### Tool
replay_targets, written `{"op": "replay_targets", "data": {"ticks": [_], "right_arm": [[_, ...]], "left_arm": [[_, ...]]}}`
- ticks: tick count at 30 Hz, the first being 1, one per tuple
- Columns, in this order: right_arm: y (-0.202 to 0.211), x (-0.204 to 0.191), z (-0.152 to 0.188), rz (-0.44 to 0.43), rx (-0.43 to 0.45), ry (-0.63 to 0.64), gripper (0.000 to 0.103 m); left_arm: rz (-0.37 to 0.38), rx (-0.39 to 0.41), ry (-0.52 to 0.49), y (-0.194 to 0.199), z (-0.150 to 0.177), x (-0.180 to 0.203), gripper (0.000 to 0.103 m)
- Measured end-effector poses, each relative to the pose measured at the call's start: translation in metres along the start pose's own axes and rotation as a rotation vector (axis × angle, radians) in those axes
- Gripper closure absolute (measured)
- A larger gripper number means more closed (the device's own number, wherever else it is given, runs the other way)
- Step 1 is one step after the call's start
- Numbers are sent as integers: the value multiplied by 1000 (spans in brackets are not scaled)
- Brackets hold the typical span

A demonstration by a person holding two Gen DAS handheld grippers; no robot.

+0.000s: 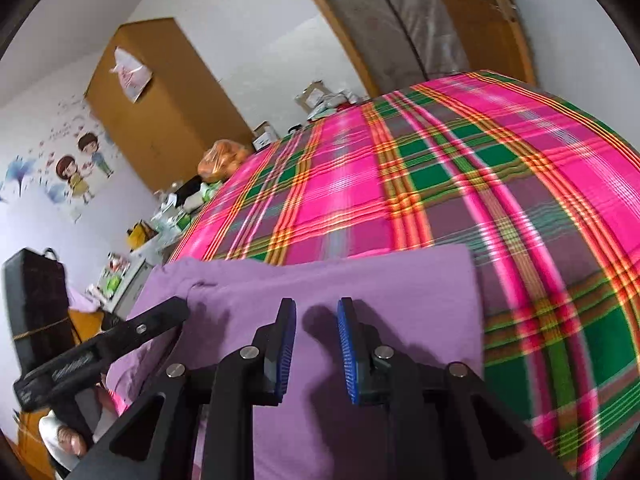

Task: Fold clothes

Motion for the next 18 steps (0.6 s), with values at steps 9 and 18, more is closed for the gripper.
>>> {"op": "replay_targets", "data": {"ticks": [9,18], "right_arm": [[-8,63,-1,-72,-42,-264,98],[12,63,-5,-25,27,-212,81]], "left_arm": [[-54,-2,67,-22,0,-19,81],[-34,38,27,12,17,-4,80]]}}
Point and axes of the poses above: each gripper's, at about its wrist camera, not at the fingertips, and y roughly against the way its jaws point, x to its right, z to its underside, the point moved 4 cm from there along -y, roughly the way its jaws point, and after that the axes turned 14 degrees about z, right-handed, at the moved point
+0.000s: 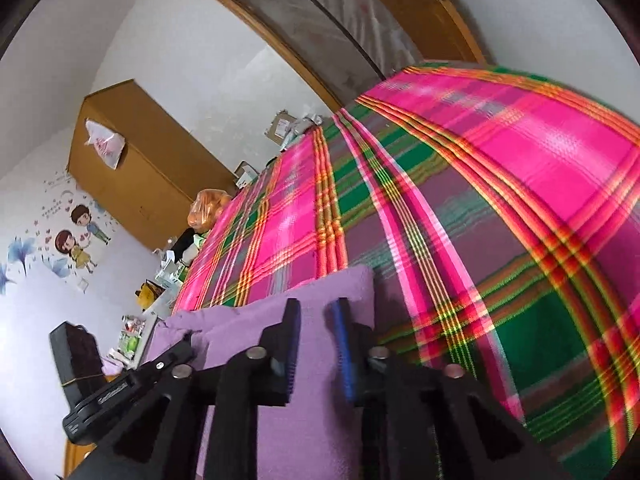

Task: Fold clothes

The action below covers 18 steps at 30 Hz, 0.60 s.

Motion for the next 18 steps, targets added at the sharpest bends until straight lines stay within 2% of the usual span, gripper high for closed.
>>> {"op": "replay_targets", "data": {"ticks": [5,10,12,18], "right_arm": [[-7,3,3,25,-20,8,81],[12,-13,17,93,36,150,80],[21,-20,25,86,67,199,80],[22,-28,55,150,91,336,80]], "left_arm": [[6,0,-48,15,26,7,80],[-17,4,-108,21,33,11,80],[2,16,-125,27,37,14,80],[21,9,-139,31,50,13,80]]}}
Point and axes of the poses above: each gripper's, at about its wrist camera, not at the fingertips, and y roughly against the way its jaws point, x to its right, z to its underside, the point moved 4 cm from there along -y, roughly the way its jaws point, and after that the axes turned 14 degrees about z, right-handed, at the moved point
